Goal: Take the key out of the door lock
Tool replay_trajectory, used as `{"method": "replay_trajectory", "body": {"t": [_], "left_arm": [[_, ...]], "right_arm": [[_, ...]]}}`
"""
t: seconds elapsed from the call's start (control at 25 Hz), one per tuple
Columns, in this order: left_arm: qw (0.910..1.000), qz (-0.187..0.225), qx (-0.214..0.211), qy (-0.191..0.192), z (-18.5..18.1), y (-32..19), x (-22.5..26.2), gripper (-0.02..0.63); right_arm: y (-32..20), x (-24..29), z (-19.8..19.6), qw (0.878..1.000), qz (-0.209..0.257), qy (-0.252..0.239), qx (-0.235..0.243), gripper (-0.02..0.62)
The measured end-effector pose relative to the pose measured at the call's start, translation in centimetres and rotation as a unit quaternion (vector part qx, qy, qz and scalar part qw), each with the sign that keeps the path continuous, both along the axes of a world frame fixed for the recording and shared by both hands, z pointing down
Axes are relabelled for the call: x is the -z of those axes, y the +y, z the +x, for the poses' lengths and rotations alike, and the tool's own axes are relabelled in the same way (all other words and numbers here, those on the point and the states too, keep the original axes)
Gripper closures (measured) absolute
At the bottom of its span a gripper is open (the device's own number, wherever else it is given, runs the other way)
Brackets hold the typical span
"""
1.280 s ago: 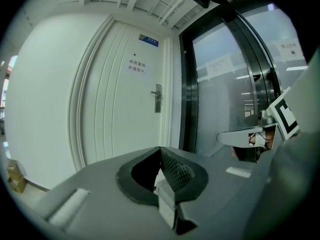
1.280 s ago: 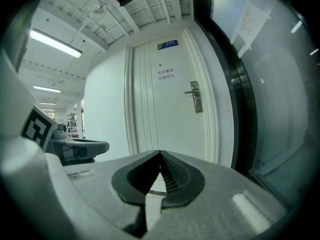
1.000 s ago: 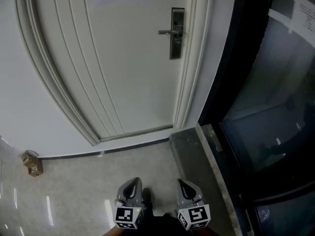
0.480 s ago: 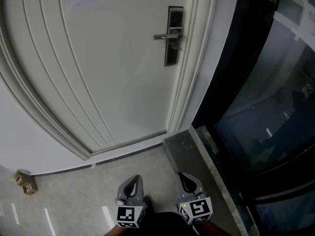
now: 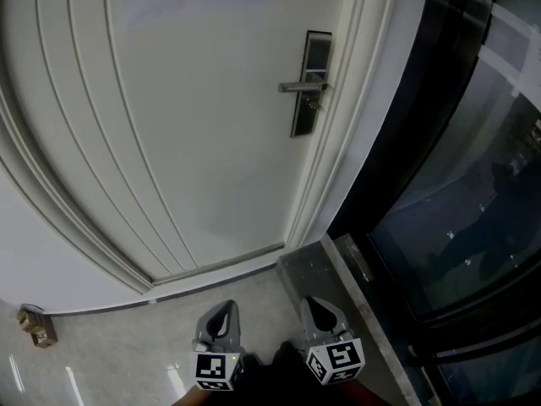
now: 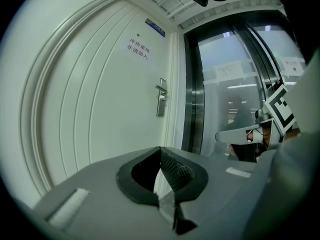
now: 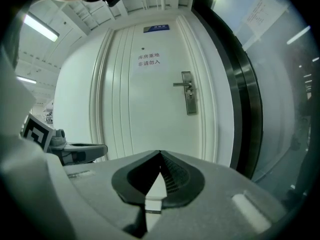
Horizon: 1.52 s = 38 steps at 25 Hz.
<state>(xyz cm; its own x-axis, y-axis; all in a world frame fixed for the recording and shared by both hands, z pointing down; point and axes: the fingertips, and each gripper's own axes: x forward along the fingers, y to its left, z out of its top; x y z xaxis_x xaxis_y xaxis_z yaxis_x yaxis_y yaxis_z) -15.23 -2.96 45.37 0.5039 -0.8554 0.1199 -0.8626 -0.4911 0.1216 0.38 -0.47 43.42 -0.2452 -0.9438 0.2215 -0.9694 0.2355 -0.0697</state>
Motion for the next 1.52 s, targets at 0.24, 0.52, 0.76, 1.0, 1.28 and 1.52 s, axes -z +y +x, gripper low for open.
{"method": "replay_trajectory", "body": {"t": [0.24,0.52,0.76,1.0,1.28,1.52], "left_arm": [[0.9997,0.010,0.020,-0.007,-0.1,-4.3,0.8,0.588],[0.9983,0.021,0.052,-0.012,1.5,-11.3,3.3,0.588],[0.9983,0.022,0.051,-0.016,5.2,-18.5,7.3,0.588],[0.9962,0.033,0.076,-0.027,7.9,-23.7,9.8,0.588],[0.9920,0.039,0.119,-0.018,8.4,-27.8,11.9,0.586],[0.9900,0.048,0.132,-0.017,8.6,-30.1,13.5,0.560]], "right_arm": [[-5.3,0.5,1.1,1.000,0.009,-0.017,0.007,0.604],[-14.0,3.4,3.3,0.998,0.023,-0.046,0.038,0.604],[-22.3,8.0,6.0,0.992,0.029,-0.102,0.068,0.604],[-29.9,12.9,8.9,0.981,0.049,-0.166,0.090,0.604],[-36.2,16.7,10.6,0.954,0.051,-0.275,0.107,0.603],[-39.3,18.1,11.5,0.910,0.018,-0.397,0.115,0.556]]}}
